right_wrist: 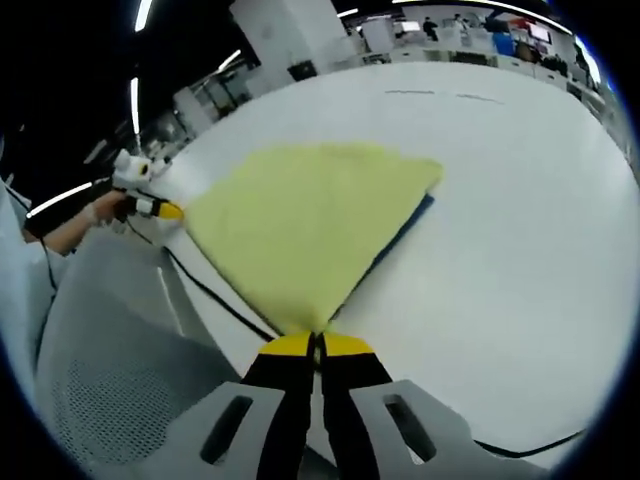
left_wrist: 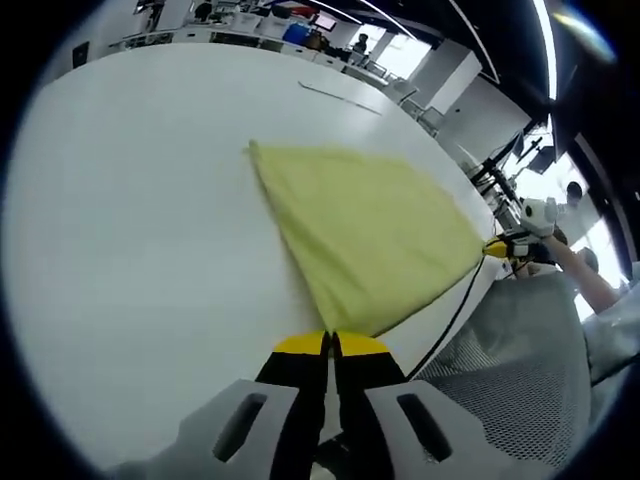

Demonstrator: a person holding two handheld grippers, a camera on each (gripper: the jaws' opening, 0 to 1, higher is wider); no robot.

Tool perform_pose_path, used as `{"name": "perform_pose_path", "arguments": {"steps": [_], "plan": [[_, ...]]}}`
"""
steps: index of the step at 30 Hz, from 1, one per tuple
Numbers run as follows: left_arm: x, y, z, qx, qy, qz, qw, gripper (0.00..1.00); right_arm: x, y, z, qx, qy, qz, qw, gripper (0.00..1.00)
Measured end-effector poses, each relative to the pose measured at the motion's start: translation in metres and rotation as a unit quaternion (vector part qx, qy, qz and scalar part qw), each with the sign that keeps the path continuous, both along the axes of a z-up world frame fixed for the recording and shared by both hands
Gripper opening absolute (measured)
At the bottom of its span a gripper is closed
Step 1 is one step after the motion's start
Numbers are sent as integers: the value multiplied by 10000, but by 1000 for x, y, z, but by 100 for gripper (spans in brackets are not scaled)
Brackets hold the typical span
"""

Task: Fold the garment on the visible template until the final outline fits inside the template.

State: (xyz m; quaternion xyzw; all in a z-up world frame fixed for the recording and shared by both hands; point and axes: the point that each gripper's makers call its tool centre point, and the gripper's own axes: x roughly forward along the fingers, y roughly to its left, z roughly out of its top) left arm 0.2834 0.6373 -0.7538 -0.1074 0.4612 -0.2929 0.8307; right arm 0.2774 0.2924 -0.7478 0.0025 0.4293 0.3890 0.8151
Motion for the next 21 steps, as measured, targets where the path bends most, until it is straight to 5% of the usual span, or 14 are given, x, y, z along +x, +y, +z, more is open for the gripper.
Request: {"name": "perform_pose_path", "arguments": {"steps": [5,12,21], "plan": [[4,6,7,-218,30,339,9992,0,0,-2,5,14,-60,-43,10000,2],[-4,10,-6,-416,339,704,9961,0,-8,-6,-8,143,140,-419,9989,2],[-17,9,-5,-524,499,754,9945,0,-10,-9,-16,145,355,-691,9969,1]]}}
